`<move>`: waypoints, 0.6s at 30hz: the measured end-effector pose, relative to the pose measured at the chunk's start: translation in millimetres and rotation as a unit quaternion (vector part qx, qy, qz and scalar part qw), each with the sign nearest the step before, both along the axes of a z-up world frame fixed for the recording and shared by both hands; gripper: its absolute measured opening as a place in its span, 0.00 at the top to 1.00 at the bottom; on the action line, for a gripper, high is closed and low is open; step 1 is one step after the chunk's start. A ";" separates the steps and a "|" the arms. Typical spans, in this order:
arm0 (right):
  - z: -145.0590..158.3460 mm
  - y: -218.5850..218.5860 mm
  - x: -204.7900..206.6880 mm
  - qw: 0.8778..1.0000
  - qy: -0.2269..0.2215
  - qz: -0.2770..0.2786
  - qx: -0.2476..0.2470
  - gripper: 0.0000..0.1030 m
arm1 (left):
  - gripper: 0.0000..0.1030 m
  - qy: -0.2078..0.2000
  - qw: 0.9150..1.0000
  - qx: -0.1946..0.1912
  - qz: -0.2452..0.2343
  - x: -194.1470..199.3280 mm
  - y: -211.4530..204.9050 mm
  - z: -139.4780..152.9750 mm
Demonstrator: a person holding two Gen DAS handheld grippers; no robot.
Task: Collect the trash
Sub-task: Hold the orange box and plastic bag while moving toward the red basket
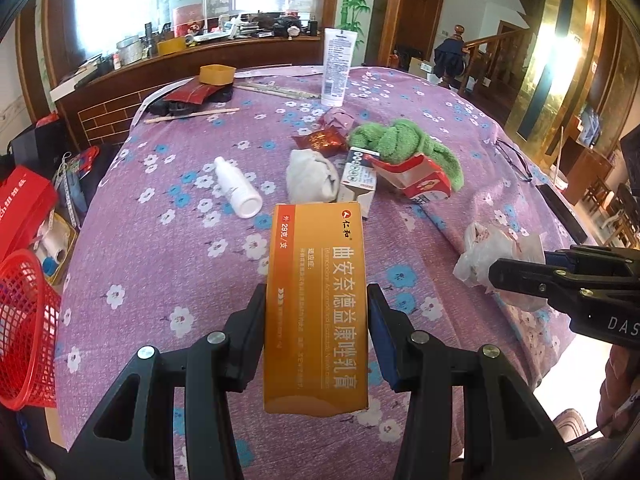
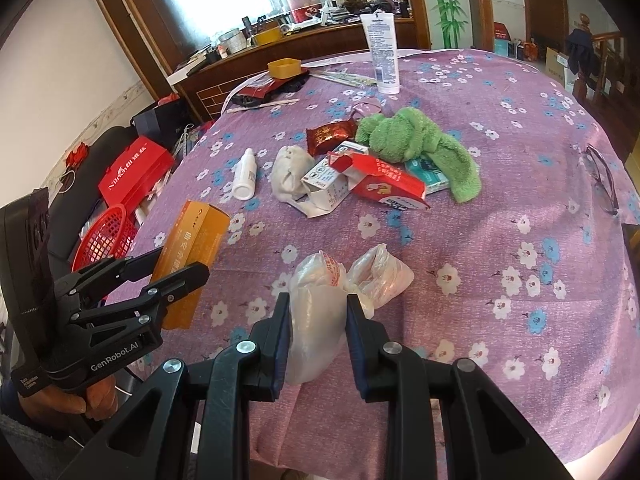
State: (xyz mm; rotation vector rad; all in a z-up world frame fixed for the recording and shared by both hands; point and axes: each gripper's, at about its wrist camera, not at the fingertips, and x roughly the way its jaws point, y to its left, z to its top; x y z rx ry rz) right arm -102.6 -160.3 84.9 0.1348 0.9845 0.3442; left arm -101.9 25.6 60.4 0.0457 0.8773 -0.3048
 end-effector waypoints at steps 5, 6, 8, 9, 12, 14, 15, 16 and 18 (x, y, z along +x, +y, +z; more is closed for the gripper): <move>-1.2 10.6 -0.3 1.000 0.001 0.012 -0.004 0.73 | 0.55 0.000 1.000 -0.005 0.013 -1.1 11.5 -1.0; -1.7 12.3 -0.4 1.000 0.001 0.013 -0.005 0.73 | 0.55 0.000 1.000 -0.005 0.015 -1.2 13.8 -1.2; -2.2 14.1 -0.1 1.000 0.003 0.014 -0.006 0.73 | 0.55 0.000 1.000 -0.006 0.019 -2.0 17.6 -1.1; -2.4 15.0 -0.2 1.000 0.003 0.014 -0.006 0.73 | 0.55 0.000 1.000 -0.008 0.021 -2.1 19.5 -1.1; -2.6 17.3 -0.4 1.000 0.004 0.016 -0.007 0.73 | 0.55 -0.002 1.000 -0.010 0.025 -2.4 23.8 -0.4; -2.6 19.3 -0.4 1.000 0.004 0.018 -0.008 0.73 | 0.55 -0.003 1.000 -0.014 0.027 -2.5 27.0 0.4; -2.4 20.2 -0.6 1.000 0.004 0.018 -0.009 0.73 | 0.55 -0.003 0.999 -0.015 0.029 -2.6 28.5 1.0; -2.2 21.4 -0.7 1.000 0.004 0.019 -0.009 0.73 | 0.55 -0.004 0.999 -0.016 0.030 -2.7 30.0 1.5; -2.2 23.0 0.0 1.000 0.004 0.020 -0.010 0.73 | 0.55 -0.006 0.999 -0.018 0.032 -3.3 33.9 2.5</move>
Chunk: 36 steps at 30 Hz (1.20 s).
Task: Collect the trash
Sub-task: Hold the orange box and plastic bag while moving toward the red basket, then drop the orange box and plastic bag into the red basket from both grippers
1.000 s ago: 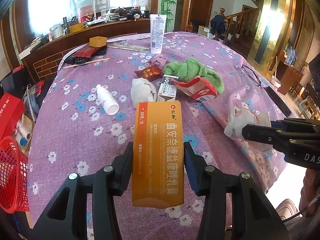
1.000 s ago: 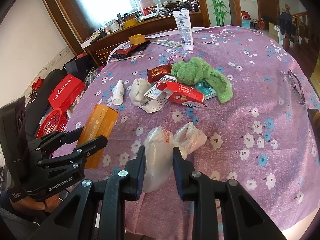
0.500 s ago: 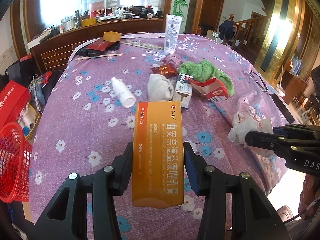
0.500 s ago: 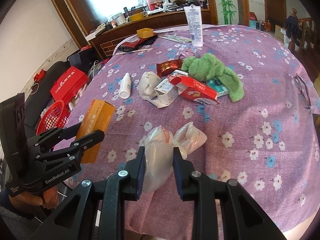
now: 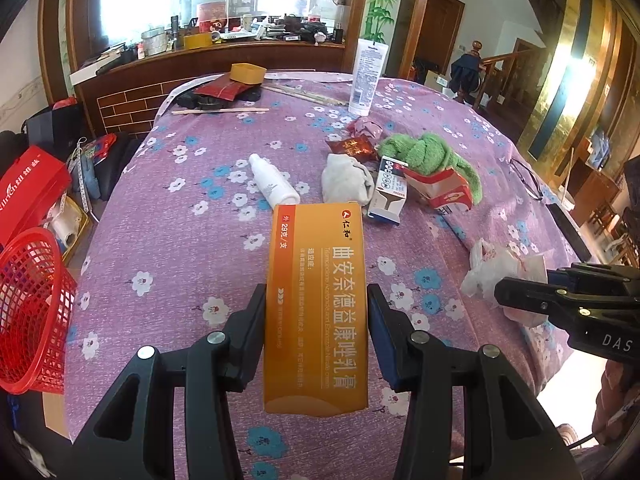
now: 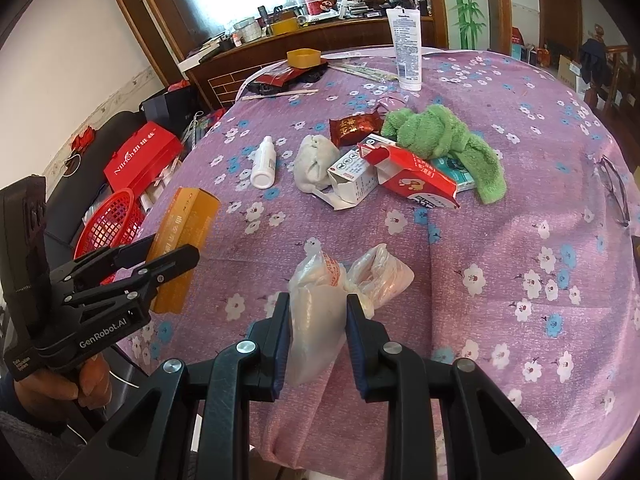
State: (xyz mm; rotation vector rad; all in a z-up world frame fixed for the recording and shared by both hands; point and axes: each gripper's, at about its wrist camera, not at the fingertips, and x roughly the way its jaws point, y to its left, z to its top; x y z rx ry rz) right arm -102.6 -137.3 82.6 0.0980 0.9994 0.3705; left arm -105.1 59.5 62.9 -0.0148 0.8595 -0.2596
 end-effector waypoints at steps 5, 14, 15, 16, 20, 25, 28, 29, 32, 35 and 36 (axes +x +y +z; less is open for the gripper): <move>4.6 8.9 3.2 1.000 -0.003 0.009 -0.001 0.73 | 0.55 -0.005 1.000 -0.004 0.013 -1.8 12.5 2.5; 20.9 38.0 18.3 0.999 -0.012 0.038 0.016 0.73 | 0.55 -0.026 0.998 -0.013 0.060 -9.3 61.4 20.3; 22.8 42.9 20.0 0.999 -0.014 0.043 0.016 0.73 | 0.55 -0.028 0.997 -0.015 0.065 -10.1 68.3 22.5; 25.2 49.8 22.7 0.998 -0.016 0.051 0.017 0.73 | 0.55 -0.031 0.997 -0.016 0.073 -10.9 76.6 25.0; 32.9 81.6 34.5 0.996 -0.014 0.083 0.031 0.72 | 0.55 -0.038 0.993 -0.024 0.110 -13.9 114.5 34.8; 44.9 140.6 50.7 0.989 -0.019 0.134 0.055 0.72 | 0.55 -0.043 0.985 -0.025 0.167 -18.1 175.2 44.1; 46.0 183.1 58.9 0.984 -0.013 0.167 0.067 0.72 | 0.55 -0.035 0.979 -0.024 0.201 -21.3 213.4 43.2; 45.6 193.6 60.3 0.982 -0.011 0.176 0.070 0.72 | 0.55 -0.033 0.976 -0.024 0.212 -23.1 224.9 42.0; 44.1 237.2 66.4 0.974 -0.001 0.210 0.081 0.72 | 0.55 -0.022 0.969 -0.023 0.244 -27.2 260.7 36.6; 40.4 278.9 70.8 0.967 0.005 0.240 0.083 0.72 | 0.55 -0.014 0.962 -0.025 0.271 -31.3 290.2 32.2; 38.6 292.4 72.2 0.965 0.009 0.248 0.084 0.72 | 0.55 -0.012 0.961 -0.026 0.277 -33.6 295.3 31.0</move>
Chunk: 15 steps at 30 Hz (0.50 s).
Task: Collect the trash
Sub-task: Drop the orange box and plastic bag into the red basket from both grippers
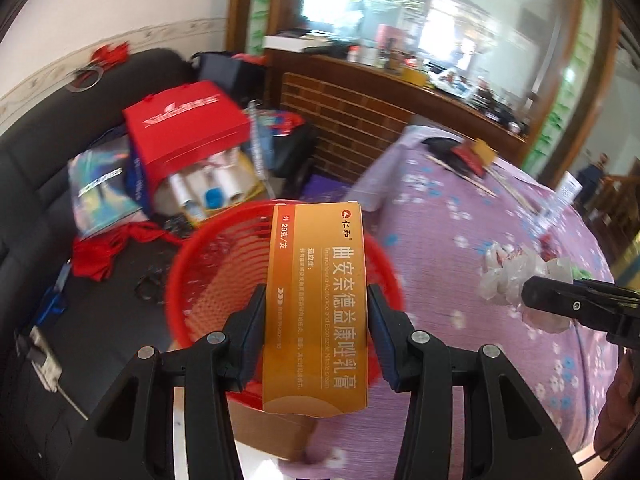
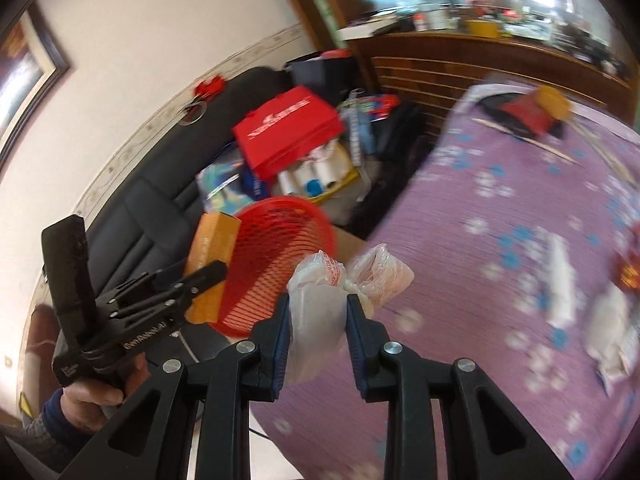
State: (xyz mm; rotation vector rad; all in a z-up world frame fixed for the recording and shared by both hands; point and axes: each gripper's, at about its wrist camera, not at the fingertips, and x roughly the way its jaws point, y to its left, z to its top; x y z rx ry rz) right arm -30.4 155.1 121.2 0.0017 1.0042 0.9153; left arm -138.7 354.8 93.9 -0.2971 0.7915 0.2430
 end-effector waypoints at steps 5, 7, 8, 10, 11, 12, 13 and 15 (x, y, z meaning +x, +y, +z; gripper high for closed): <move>-9.1 50.2 8.3 0.999 0.024 0.026 0.008 0.71 | 0.55 0.011 1.000 -0.003 0.015 -0.5 27.6 -6.9; -12.1 64.6 12.1 0.999 0.031 0.031 0.011 0.69 | 0.55 0.013 1.000 -0.003 0.016 2.4 33.3 -8.7; -14.5 72.1 14.6 0.999 0.036 0.032 0.010 0.68 | 0.55 0.014 1.000 -0.002 0.017 3.0 36.1 -9.4; -21.8 83.0 24.3 0.998 0.060 0.031 0.019 0.64 | 0.53 0.014 1.000 -0.002 0.021 4.3 39.7 -9.1; -23.3 83.4 27.3 0.997 0.069 0.029 0.025 0.58 | 0.51 0.013 1.000 -0.005 0.024 5.3 41.7 -8.7; -23.1 83.7 30.4 0.996 0.076 0.024 0.031 0.54 | 0.48 0.011 1.000 -0.007 0.027 5.5 44.5 -7.9; -21.4 83.1 33.1 0.996 0.077 0.021 0.036 0.52 | 0.47 0.010 0.999 -0.009 0.029 5.8 46.5 -6.7; -16.7 77.2 33.3 0.997 0.068 0.018 0.038 0.42 | 0.45 0.005 1.000 -0.013 0.028 5.7 48.0 -4.9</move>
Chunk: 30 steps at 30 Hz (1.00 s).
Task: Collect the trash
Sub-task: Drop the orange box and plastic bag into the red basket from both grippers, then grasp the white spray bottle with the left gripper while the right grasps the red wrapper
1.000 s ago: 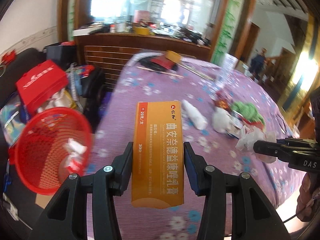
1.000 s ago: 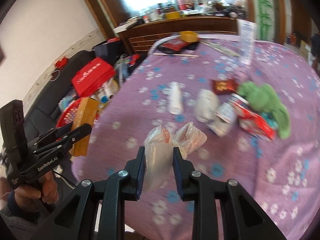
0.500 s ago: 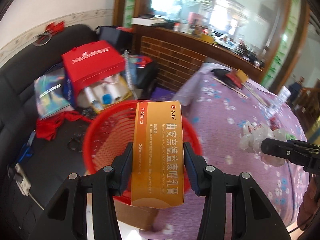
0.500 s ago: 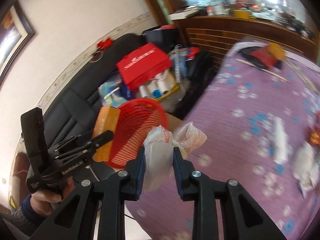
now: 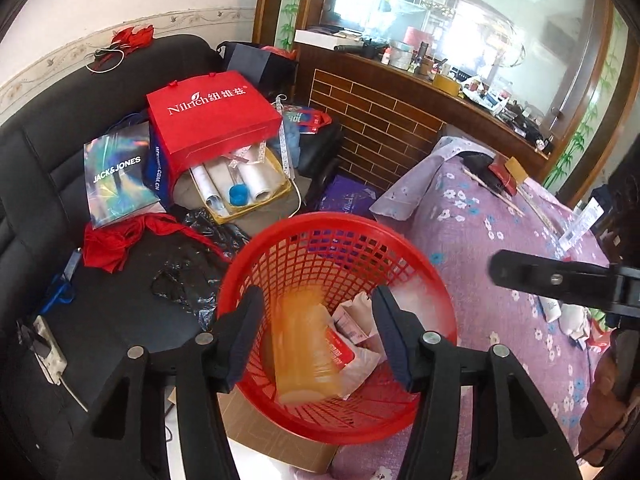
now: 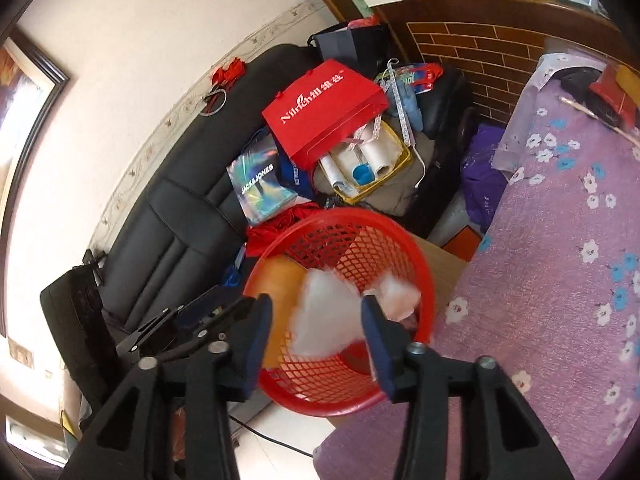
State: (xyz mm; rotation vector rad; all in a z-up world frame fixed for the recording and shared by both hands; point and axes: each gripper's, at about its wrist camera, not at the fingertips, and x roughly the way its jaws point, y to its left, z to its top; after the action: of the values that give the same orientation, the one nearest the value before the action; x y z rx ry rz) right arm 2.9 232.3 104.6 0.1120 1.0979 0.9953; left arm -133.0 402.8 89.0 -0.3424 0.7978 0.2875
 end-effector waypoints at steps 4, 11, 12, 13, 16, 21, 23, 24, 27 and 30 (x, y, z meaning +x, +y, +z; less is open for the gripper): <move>11.1 -29.3 -2.9 1.000 -0.018 -0.016 0.002 0.40 | 0.45 -0.003 1.000 -0.007 -0.009 2.6 -8.0 1.5; 6.2 -107.5 -18.9 0.993 -0.065 -0.089 -0.050 0.29 | 0.44 0.003 0.996 -0.011 -0.085 12.1 -71.9 -3.8; 4.3 -123.5 -22.5 0.991 -0.071 -0.101 -0.057 0.27 | 0.44 0.006 0.995 -0.011 -0.100 13.8 -85.1 -5.8; 3.5 -136.9 -24.0 0.989 -0.074 -0.111 -0.061 0.27 | 0.44 0.010 0.993 -0.009 -0.117 15.7 -101.2 -8.0; -0.4 -185.3 -31.9 0.984 -0.077 -0.146 -0.073 0.27 | 0.44 0.018 0.988 -0.004 -0.153 18.3 -137.8 -13.0; -4.2 -258.8 -47.0 0.967 -0.111 -0.197 -0.116 0.27 | 0.44 0.031 0.978 0.001 -0.207 20.9 -199.2 -15.8; -5.2 -290.0 -52.3 0.958 -0.134 -0.210 -0.145 0.27 | 0.43 0.033 0.974 0.006 -0.224 19.2 -219.9 -14.4; -5.4 -303.7 -52.8 0.953 -0.143 -0.214 -0.158 0.27 | 0.43 0.034 0.972 0.007 -0.232 18.2 -230.0 -13.7; -7.9 -348.8 -50.0 0.941 -0.165 -0.222 -0.194 0.27 | 0.41 0.045 0.967 0.005 -0.252 15.2 -255.0 -14.6; -12.5 -382.1 -34.6 0.937 -0.173 -0.213 -0.217 0.27 | 0.40 0.055 0.964 0.011 -0.261 12.7 -274.6 -15.9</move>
State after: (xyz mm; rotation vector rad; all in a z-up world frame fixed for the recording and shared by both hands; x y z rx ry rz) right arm -31.7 -149.8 92.1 -0.1746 0.8909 0.3501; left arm -120.3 128.2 73.2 -0.0861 0.9615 -0.1809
